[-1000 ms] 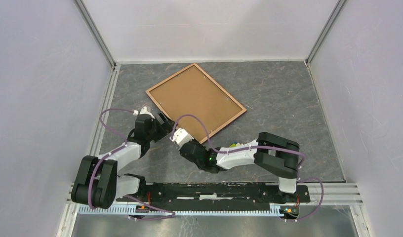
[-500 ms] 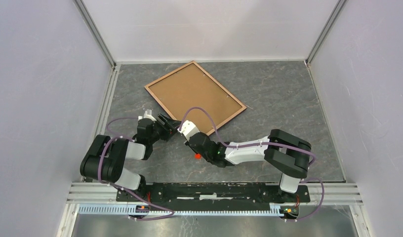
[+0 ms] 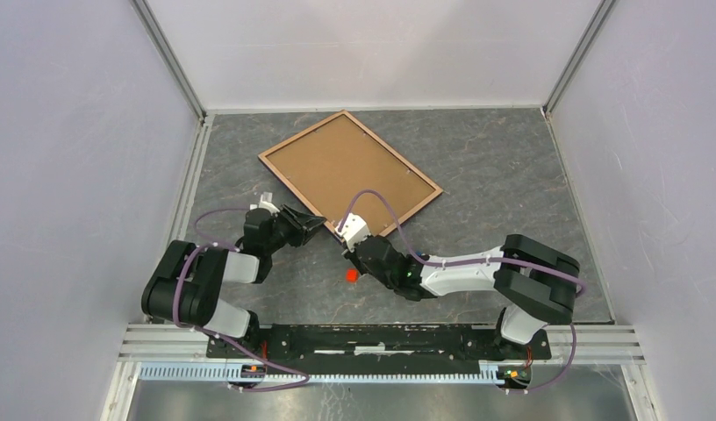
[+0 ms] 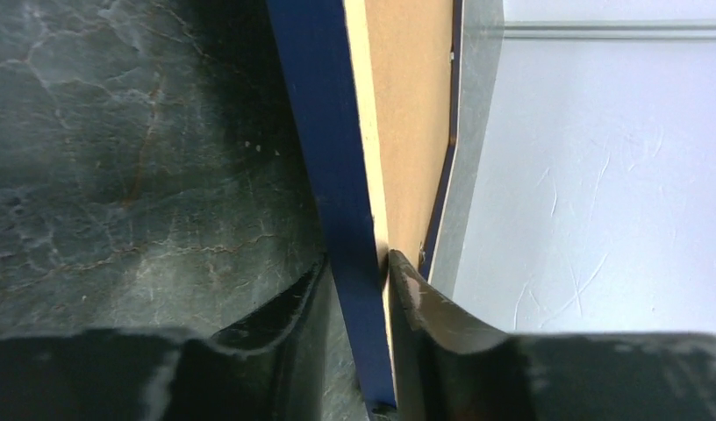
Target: Put the photo into the frame
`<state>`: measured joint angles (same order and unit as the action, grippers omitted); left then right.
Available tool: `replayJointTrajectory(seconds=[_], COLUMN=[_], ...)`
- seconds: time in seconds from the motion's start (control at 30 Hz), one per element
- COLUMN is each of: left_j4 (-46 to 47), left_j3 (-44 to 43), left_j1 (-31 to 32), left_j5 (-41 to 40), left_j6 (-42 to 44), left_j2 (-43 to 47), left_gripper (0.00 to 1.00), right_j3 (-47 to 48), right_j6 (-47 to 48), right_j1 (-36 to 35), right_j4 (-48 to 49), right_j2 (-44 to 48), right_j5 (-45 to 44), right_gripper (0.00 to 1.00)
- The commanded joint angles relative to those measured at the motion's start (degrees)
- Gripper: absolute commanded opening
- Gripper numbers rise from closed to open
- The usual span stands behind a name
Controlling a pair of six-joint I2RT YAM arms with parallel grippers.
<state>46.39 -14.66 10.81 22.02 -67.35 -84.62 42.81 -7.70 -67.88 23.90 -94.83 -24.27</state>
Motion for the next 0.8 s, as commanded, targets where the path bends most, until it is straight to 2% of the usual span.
replayJointTrajectory(seconds=[0.0,0.13,0.23,0.3,0.43,0.53,0.67,0.77], left_j4=[2.2,0.1,-1.5,-4.9,-12.4,-14.7,-14.7,-15.7], left_j3=[-3.0,-3.6,-4.8,-5.9,-8.0,-8.1,-9.1,-11.0], left_j1=[0.8,2.0,2.1,2.2,2.6,2.6,2.6,2.6], left_j5=[-0.4,-1.2,-0.8,-1.3,-3.2,-4.2,-3.7,-2.7], left_j6=[-2.4,-4.7,-5.4,-4.7,-2.4,-2.7,-4.3,-4.8], left_j2=[2.6,2.9,3.7,5.8,9.0,10.5,10.4,10.5], left_gripper=[0.43,0.45,0.37,0.36,0.44,0.49,0.49,0.45], right_j3=[0.1,1.3,2.4,2.6,4.1,6.2,6.8,7.6], right_j6=[-2.7,-3.6,-3.5,-3.0,-3.4,-3.3,-2.9,-2.9], right_j1=[0.0,0.0,0.0,0.2,0.7,0.8,1.0,1.8], right_j4=[5.8,5.7,4.6,4.2,4.0,3.1,3.1,2.6], right_j2=[3.3,2.9,3.3,4.0,4.4,4.4,5.1,5.0], right_j5=[6.2,7.0,7.7,7.7,9.6,10.3,10.8,11.6], right_gripper=[0.00,0.00,0.00,0.00,0.00,0.00,0.00,0.00])
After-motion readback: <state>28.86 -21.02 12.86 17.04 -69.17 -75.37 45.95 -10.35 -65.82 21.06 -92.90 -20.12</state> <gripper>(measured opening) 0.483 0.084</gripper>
